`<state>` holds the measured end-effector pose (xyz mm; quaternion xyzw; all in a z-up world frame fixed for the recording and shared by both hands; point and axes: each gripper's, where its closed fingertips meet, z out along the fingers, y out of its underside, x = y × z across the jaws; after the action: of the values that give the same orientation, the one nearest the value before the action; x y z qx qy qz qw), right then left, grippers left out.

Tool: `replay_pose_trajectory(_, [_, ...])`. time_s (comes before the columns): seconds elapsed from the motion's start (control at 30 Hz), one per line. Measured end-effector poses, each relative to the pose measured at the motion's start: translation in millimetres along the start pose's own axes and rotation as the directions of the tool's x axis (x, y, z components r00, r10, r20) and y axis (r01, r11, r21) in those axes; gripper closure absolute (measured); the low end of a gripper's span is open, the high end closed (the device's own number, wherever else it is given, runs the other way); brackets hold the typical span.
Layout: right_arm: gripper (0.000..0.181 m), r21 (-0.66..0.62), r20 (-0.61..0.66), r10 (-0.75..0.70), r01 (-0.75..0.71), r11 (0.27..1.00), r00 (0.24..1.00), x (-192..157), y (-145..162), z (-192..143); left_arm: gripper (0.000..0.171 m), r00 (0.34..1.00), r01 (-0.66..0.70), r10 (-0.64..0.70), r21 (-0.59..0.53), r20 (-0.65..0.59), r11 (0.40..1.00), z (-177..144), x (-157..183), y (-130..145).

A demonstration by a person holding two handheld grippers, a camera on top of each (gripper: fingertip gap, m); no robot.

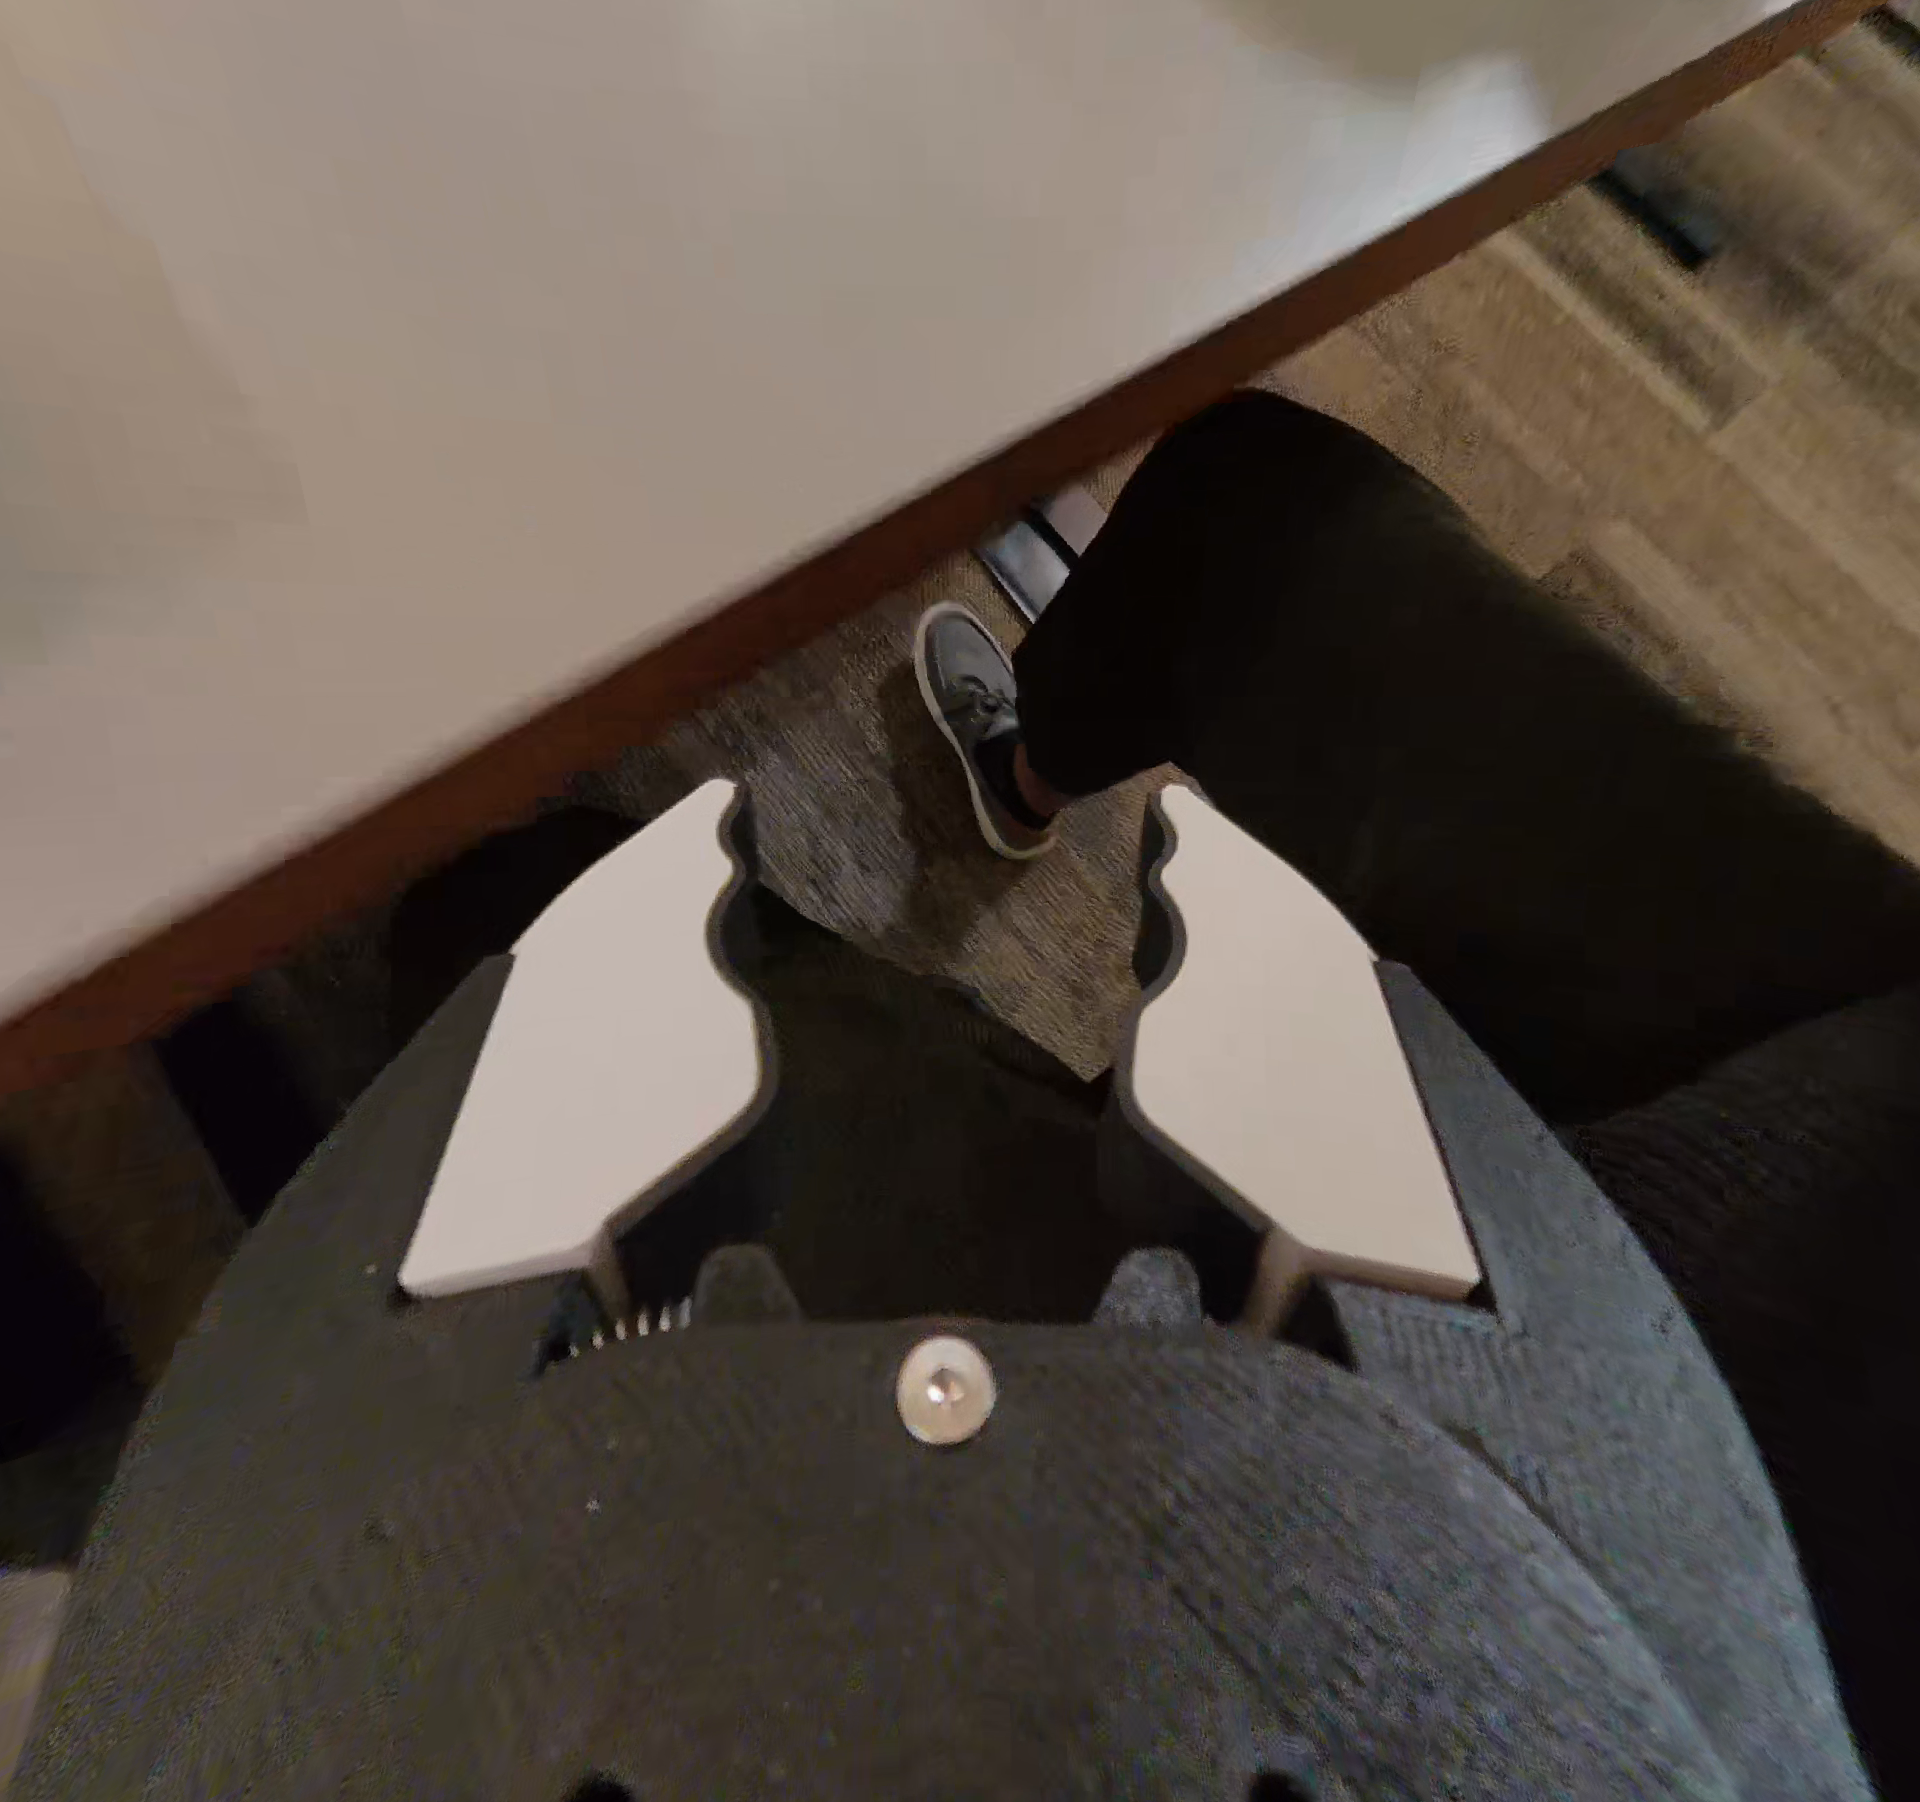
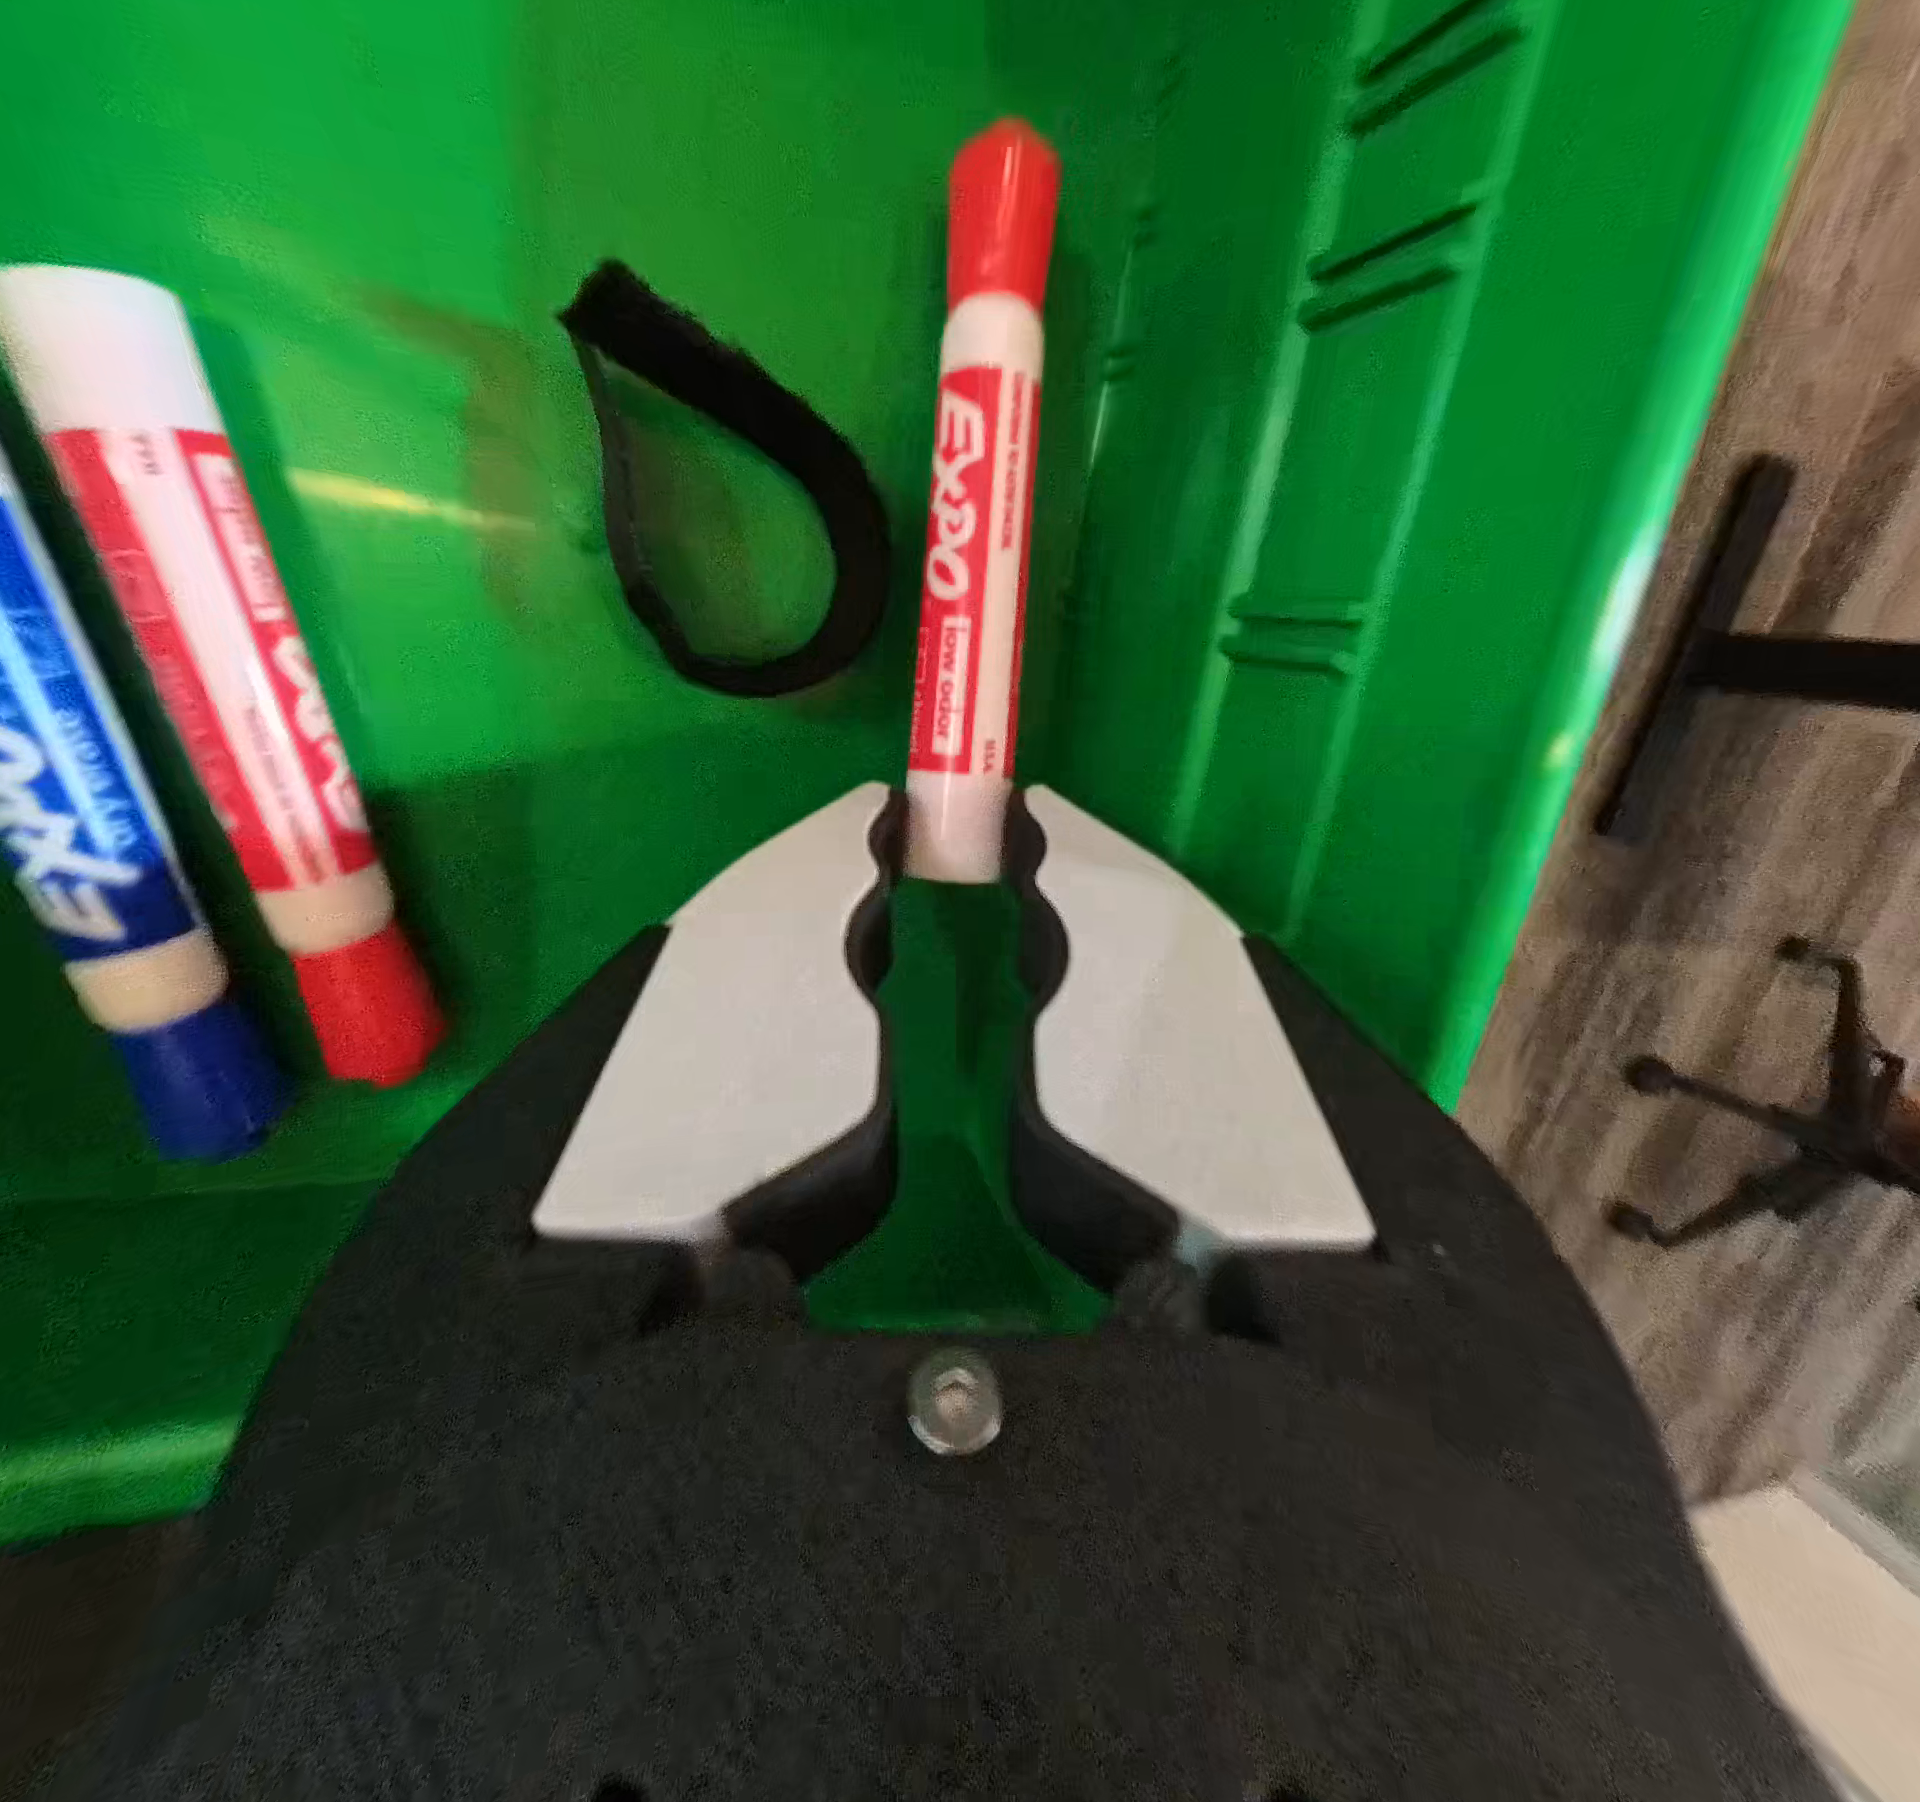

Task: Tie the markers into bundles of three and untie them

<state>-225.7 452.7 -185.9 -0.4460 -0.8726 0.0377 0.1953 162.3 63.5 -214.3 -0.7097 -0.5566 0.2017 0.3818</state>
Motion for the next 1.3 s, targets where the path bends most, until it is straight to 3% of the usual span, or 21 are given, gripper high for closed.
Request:
replay_pose_trajectory(0.13, [0.157, 0.024, -0.055, 0.059, -0.057, 0.998, 0.997, 4, -7, -5, 0.111, 0.994, -0.088, 0.098, 0.166, -0.055, 0.982, 10, -11, -65])
replay_pose_trajectory(0.23, [0.129, 0.117, -0.088, -0.014, 0.024, 0.993, 0.996, -1, -21, -23, 0.113, 0.976, 0.021, 0.032, 0.242, -0.216, 0.970, 13, 3, -95])
replay_pose_trajectory(0.27, [0.131, 0.157, -0.113, -0.075, 0.093, 0.983, 0.991, -5, -27, -29, 0.112, 0.961, 0.061, 0.007, 0.238, -0.276, 0.969, 13, 9, -103])
replay_pose_trajectory(0.4, [0.165, 0.289, -0.167, -0.305, 0.342, 0.894, 0.938, -28, -48, -35, 0.111, 0.919, 0.163, -0.034, 0.301, -0.392, 0.940, 11, 22, -140])
replay_pose_trajectory(0.47, [0.158, 0.281, -0.095, -0.332, 0.345, 0.896, 0.939, -39, -50, -19, 0.111, 0.926, 0.130, -0.003, 0.312, -0.377, 0.941, 19, 24, -145])
replay_pose_trajectory(0.57, [0.138, 0.188, 0.118, -0.303, 0.278, 0.942, 0.946, -58, -40, 9, 0.110, 0.943, 0.020, 0.076, 0.285, -0.323, 0.958, 35, 27, -142])
replay_pose_trajectory(0.6, [0.162, 0.222, 0.142, -0.291, 0.256, 0.941, 0.946, -59, -46, 9, 0.110, 0.947, -0.010, 0.100, 0.283, -0.307, 0.959, 38, 29, -143])
replay_pose_trajectory(0.63, [0.179, 0.288, 0.139, -0.272, 0.224, 0.931, 0.952, -57, -55, 3, 0.110, 0.947, -0.035, 0.123, 0.288, -0.295, 0.957, 39, 31, -144])
replay_pose_trajectory(0.77, [0.180, 0.567, 0.296, -0.250, 0.041, 0.823, 0.922, -78, -72, -74, 0.111, 0.940, -0.142, 0.227, 0.314, -0.254, 0.939, 44, 43, -146])
replay_pose_trajectory(0.93, [0.180, 0.802, 0.389, -0.500, -0.018, 0.597, 0.774, -144, -39, -189, 0.110, 0.911, -0.196, 0.313, 0.385, -0.268, 0.902, 46, 76, -181])
replay_pose_trajectory(1.03, [0.180, 0.855, 0.464, -0.647, -0.115, 0.505, 0.605, -186, -5, -239, 0.109, 0.871, -0.175, 0.351, 0.452, -0.343, 0.875, 43, 109, -224])
replay_pose_trajectory(1.17, [0.179, 0.836, 0.548, -0.774, -0.247, 0.490, 0.318, -229, 42, -283, 0.115, 0.834, -0.184, 0.399, 0.489, -0.381, 0.853, 54, 142, -263])
replay_pose_trajectory(1.3, [0.179, 0.819, 0.556, -0.807, -0.298, 0.490, 0.201, -247, 65, -305, 0.115, 0.752, -0.154, 0.441, 0.520, -0.490, 0.840, 41, 184, -258])
